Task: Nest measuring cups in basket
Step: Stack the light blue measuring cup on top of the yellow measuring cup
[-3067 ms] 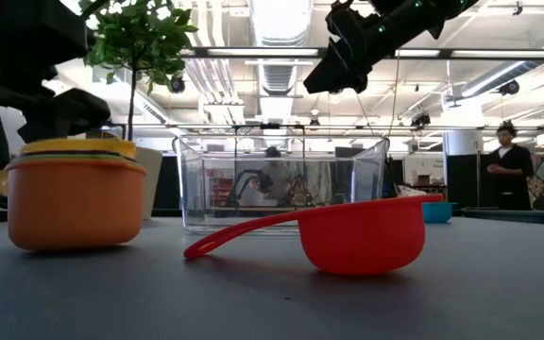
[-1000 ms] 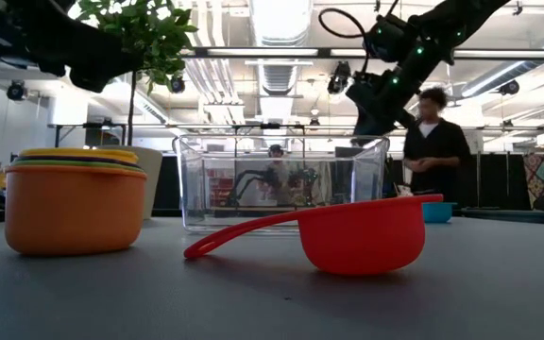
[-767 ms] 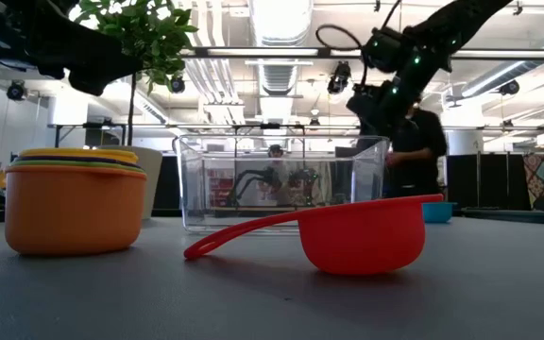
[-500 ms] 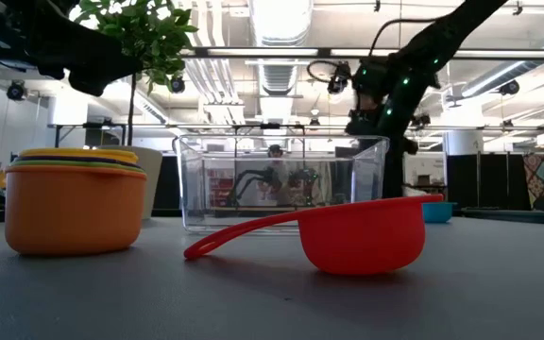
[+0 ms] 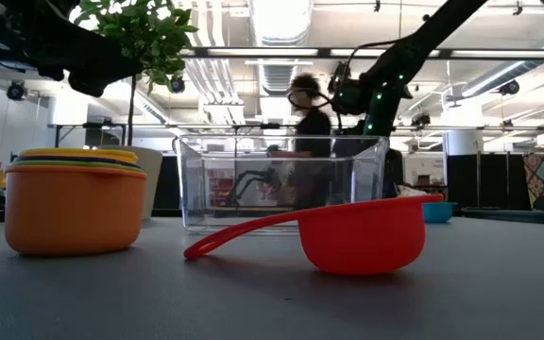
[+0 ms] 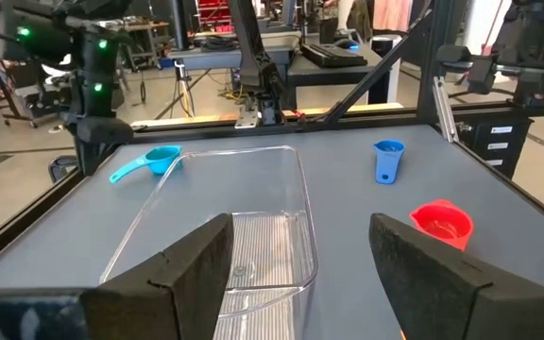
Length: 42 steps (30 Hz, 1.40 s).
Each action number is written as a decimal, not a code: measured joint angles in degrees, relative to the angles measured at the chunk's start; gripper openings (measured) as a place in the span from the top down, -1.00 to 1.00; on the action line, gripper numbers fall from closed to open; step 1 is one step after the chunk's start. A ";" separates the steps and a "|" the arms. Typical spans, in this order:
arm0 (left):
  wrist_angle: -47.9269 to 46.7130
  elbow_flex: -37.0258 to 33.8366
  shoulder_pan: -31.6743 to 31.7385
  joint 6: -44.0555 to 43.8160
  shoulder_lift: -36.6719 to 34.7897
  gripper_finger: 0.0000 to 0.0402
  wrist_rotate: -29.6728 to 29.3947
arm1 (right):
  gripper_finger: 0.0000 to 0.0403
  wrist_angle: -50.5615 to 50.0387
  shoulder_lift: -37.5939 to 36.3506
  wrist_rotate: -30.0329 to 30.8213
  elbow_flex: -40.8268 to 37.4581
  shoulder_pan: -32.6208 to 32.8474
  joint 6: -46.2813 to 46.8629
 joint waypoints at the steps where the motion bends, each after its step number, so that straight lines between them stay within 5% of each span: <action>1: 0.00 0.00 0.00 0.00 0.00 -0.15 0.02 | 0.41 -0.33 0.50 0.01 0.58 -0.05 -0.35; 14: -0.33 -0.27 0.00 -1.03 0.00 -0.15 0.00 | 0.41 -1.29 0.12 0.00 -0.67 -0.18 -0.87; 42: 0.31 -0.42 0.00 -2.73 1.20 -0.15 -0.13 | 0.41 6.13 -11.42 0.00 -15.89 -3.51 0.14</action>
